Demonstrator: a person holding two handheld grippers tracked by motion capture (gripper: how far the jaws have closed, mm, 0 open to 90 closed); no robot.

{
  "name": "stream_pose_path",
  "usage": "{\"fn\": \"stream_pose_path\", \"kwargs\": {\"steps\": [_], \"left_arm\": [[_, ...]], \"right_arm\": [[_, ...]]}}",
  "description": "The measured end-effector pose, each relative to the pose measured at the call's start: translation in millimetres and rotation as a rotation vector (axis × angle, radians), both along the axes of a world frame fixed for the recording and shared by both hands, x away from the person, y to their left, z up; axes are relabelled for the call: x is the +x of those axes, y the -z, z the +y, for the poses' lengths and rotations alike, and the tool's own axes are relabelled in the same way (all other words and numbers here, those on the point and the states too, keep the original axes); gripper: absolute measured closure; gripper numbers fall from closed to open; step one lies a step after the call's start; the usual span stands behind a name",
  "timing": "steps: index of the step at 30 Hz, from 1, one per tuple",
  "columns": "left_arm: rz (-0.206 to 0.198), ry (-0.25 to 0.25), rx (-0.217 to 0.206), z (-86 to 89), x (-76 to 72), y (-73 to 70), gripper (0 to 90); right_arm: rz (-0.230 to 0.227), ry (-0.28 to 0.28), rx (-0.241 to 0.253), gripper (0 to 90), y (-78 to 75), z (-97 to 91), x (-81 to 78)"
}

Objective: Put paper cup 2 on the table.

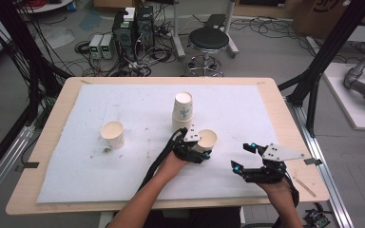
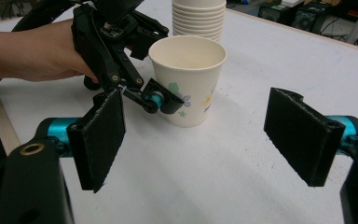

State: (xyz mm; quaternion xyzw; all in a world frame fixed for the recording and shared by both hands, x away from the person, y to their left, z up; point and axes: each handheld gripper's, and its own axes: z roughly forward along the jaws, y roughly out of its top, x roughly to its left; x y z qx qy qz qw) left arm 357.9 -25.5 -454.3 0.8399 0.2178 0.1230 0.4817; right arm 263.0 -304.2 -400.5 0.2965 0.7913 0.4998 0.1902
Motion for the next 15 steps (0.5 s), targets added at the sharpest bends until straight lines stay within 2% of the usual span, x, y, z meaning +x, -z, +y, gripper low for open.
{"fn": "stream_pose_path", "kwargs": {"steps": [2, 5, 12, 15], "left_arm": [[0.003, 0.003, -0.006, 0.2, -0.8, 1.2, 27.2], [0.012, 0.01, -0.058, 5.7, -2.4, 0.4, 19.2], [0.017, 0.012, -0.123, 29.6, -10.8, -0.9, 18.9], [0.011, 0.001, -0.17, 43.8, -17.2, -5.7, 19.0]], "right_arm": [[0.004, 0.0, 0.001, 20.8, -0.1, 0.2, -0.1], [0.005, -0.001, -0.001, 20.8, 0.5, -0.1, 0.4], [0.008, -0.003, -0.003, 20.8, 1.2, 0.1, 0.3], [0.011, -0.002, -0.003, 20.8, 1.4, 0.3, 0.2]]}}
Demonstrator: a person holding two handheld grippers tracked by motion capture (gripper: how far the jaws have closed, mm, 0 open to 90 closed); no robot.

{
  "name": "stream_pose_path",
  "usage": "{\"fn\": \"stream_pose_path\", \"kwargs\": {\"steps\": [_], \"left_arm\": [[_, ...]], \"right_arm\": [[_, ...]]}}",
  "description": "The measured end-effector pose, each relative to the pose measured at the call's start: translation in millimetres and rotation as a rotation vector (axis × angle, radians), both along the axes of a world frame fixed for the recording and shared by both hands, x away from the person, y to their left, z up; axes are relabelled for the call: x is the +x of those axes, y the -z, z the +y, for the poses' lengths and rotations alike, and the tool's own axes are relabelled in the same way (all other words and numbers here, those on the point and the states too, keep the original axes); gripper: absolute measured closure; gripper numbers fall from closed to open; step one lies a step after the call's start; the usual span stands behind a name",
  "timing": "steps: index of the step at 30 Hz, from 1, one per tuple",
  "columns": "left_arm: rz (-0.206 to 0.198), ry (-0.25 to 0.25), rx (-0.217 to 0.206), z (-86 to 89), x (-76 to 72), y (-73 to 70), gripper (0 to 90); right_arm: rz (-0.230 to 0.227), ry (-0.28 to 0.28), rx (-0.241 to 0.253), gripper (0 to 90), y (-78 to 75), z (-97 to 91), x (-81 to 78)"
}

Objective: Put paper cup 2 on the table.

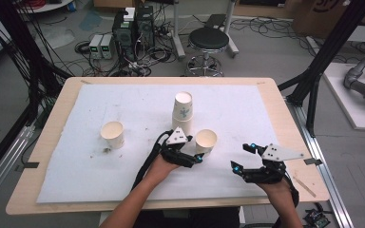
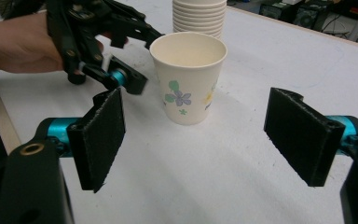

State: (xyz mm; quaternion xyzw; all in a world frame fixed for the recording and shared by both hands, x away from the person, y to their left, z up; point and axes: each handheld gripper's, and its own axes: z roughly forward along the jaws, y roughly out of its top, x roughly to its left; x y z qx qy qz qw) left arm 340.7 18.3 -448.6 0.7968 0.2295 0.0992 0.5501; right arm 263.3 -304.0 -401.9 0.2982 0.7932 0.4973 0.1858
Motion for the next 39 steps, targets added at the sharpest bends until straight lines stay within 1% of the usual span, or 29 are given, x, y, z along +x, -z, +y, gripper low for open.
{"fn": "stream_pose_path", "kwargs": {"steps": [4, 5, 6, 8, 9, 11, 13, 17, 19, 21, 23, 25, 28, 30, 32, 33, 36, 39], "left_arm": [[-0.018, -0.008, -0.05, 21.8, -8.8, -9.9, 19.1], [-0.023, -0.012, -0.071, 30.2, -11.6, -13.7, 19.2], [-0.032, -0.02, -0.083, 37.4, -14.0, -16.9, 19.2], [-0.038, -0.034, -0.126, 52.2, -19.6, -22.4, 19.1], [-0.042, -0.042, -0.14, 59.9, -22.1, -24.8, 18.4], [-0.056, -0.068, -0.163, 75.1, -27.8, -28.9, 14.4], [-0.074, -0.097, -0.188, 90.1, -33.7, -32.1, 14.4], [-0.113, -0.155, -0.211, 119.3, -43.9, -39.3, 14.4], [-0.128, -0.19, -0.233, 133.5, -49.0, -42.0, 14.4], [-0.145, -0.23, -0.241, 147.3, -53.4, -43.4, 14.4], [-0.158, -0.256, -0.24, 160.2, -58.1, -43.5, 14.4], [-0.164, -0.281, -0.248, 171.6, -63.1, -42.5, 14.4], [-0.187, -0.33, -0.238, 185.7, -71.9, -40.5, 14.4], [-0.201, -0.351, -0.229, 193.7, -78.3, -39.5, 14.4], [-0.213, -0.362, -0.228, 201.5, -83.4, -38.6, 14.4], [-0.219, -0.372, -0.23, 205.1, -85.6, -38.0, 14.5], [-0.219, -0.378, -0.246, 214.0, -90.0, -36.1, 14.4], [-0.221, -0.381, -0.248, 216.2, -91.6, -34.5, 14.5]], "right_arm": [[-0.001, 0.0, -0.001, 20.8, -0.1, 1.4, 0.2], [0.0, 0.0, -0.004, 20.8, 0.0, 1.7, 0.2], [-0.001, 0.001, -0.007, 20.8, 0.3, 2.4, 0.3], [-0.002, 0.005, -0.018, 20.8, 1.0, 3.5, 0.5], [0.0, 0.006, -0.021, 20.8, 1.4, 4.2, 0.4], [-0.003, 0.009, -0.032, 20.8, 2.4, 5.3, 0.6], [0.0, 0.009, -0.041, 20.8, 3.4, 6.7, 0.4], [-0.011, 0.013, -0.05, 20.7, 3.8, 8.3, 1.3], [-0.012, 0.019, -0.049, 20.7, 3.5, 8.5, 2.0], [-0.017, 0.021, -0.049, 20.7, 3.3, 8.9, 2.4], [-0.02, 0.027, -0.051, 20.7, 3.2, 9.3, 2.6], [-0.021, 0.034, -0.052, 20.7, 3.1, 9.9, 2.5], [-0.026, 0.038, -0.056, 20.7, 2.9, 10.3, 2.0], [-0.025, 0.044, -0.056, 20.7, 2.7, 10.7, 0.9], [-0.02, 0.049, -0.057, 20.7, 2.4, 11.6, -1.9], [-0.028, 0.047, -0.065, 20.7, 2.5, 11.7, -3.0], [-0.026, 0.055, -0.072, 20.7, 2.9, 12.1, -5.7], [-0.029, 0.062, -0.071, 20.7, 2.7, 11.2, -7.2]]}}
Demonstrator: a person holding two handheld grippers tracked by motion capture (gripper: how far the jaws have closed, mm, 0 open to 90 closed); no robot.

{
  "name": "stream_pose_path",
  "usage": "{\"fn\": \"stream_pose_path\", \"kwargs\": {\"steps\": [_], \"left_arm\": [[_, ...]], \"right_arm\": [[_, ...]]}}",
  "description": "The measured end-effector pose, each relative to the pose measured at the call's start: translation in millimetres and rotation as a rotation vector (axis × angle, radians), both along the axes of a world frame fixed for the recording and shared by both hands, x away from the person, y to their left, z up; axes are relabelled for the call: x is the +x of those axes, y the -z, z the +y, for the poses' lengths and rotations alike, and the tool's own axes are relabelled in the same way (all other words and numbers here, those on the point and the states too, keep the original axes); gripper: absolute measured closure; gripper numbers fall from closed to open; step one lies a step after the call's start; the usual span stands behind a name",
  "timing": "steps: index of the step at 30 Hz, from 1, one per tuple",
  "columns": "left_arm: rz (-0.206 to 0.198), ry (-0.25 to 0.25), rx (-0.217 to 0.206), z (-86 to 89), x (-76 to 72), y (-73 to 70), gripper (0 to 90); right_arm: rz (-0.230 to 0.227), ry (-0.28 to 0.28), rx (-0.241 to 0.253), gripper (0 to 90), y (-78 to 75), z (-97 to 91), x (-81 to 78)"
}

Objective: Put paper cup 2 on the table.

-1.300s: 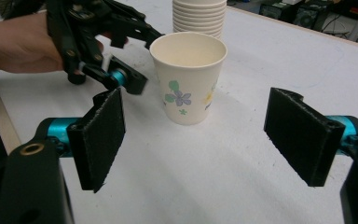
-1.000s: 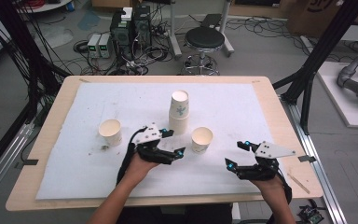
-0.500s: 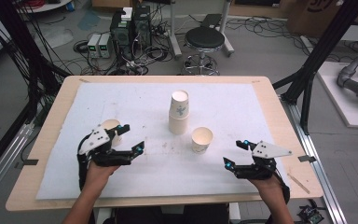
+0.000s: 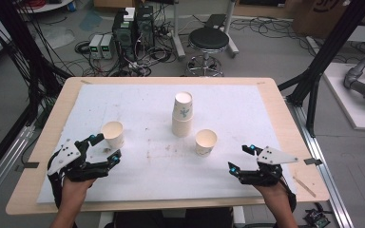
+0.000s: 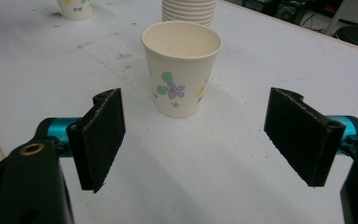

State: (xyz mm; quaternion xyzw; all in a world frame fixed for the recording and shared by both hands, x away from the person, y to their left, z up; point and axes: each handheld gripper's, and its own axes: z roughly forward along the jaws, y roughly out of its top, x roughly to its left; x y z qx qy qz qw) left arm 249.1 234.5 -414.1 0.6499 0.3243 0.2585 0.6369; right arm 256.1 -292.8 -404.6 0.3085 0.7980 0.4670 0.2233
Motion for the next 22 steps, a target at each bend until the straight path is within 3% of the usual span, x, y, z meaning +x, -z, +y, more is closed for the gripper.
{"fn": "stream_pose_path", "kwargs": {"steps": [22], "left_arm": [[-0.001, -0.021, -0.002, 3.2, -0.4, 3.6, 14.6]], "right_arm": [[0.002, -0.011, 0.001, 20.8, 2.6, 2.0, 0.8]]}}
